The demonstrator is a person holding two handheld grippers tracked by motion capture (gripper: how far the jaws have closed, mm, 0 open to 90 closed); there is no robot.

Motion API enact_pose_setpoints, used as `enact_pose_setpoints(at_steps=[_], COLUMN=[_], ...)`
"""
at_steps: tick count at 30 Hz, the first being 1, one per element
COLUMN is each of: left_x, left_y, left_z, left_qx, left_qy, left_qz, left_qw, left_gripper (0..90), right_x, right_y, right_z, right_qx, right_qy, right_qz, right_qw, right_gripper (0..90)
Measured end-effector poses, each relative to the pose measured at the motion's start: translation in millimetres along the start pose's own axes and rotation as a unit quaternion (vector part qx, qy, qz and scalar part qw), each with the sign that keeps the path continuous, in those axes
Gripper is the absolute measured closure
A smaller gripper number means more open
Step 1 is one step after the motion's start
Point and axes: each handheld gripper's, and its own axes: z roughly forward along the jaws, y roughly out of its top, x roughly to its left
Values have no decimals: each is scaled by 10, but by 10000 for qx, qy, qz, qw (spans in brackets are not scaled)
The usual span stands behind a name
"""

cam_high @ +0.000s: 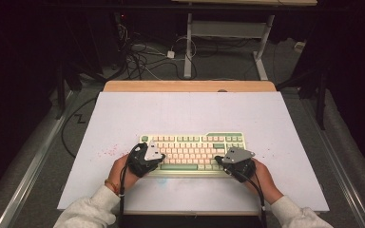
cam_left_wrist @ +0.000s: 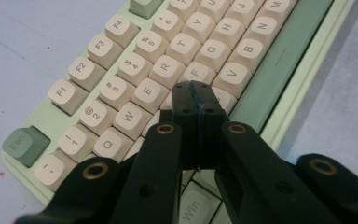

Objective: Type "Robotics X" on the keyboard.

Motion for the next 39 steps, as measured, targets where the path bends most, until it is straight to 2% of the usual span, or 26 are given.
enact_pose_setpoints(at_steps=[11, 14, 18, 23, 24, 28, 31, 33, 34, 36, 38, 39], left_x=[16, 10, 0, -6, -3, 5, 12, 23, 29, 32, 41, 42], left_y=[7, -4, -12, 5, 7, 11, 18, 22, 23, 20, 14, 12], left_z=[-24, 9, 26, -38, -44, -58, -85, -111, -123, -142, -157, -161], left_qx=[-58, 69, 95, -58, -46, -124, -202, -306, -346, -413, -488, -503], left_qy=[45, 2, 55, 179, 222, 244, 284, 321, 324, 431, 433, 464], left_qz=[-6, 51, 73, 69, 97, 73, 77, 25, 32, 17, -6, 13], left_qw=[10000, 10000, 9999, 9998, 9997, 9996, 9994, 9990, 9989, 9982, 9979, 9977], left_gripper=[874, 874, 875, 874, 874, 874, 873, 860, 816, 815, 809, 776], right_x=[0, -1, 0, -22, -39, -82, -74, -74, -74, -80, -89, -88], right_y=[-1, -1, 0, 13, 15, 20, 36, 46, 51, 61, 64, 66], right_z=[-1, 0, 0, -23, -35, -95, -130, -148, -160, -176, -195, -203], right_qx=[-1, -3, 1, 34, -4, -177, -244, -291, -297, -341, -395, -423], right_qy=[3, 9, 5, 87, 126, 166, 132, 92, 66, -8, -16, -46], right_qz=[3, 4, 1, -19, 76, 181, 161, 123, 143, 163, 189, 191], right_qw=[10000, 10000, 10000, 10000, 9999, 9995, 9995, 9995, 9994, 9993, 9990, 9989], right_gripper=[900, 900, 900, 885, 885, 882, 863, 845, 832, 783, 745, 720])
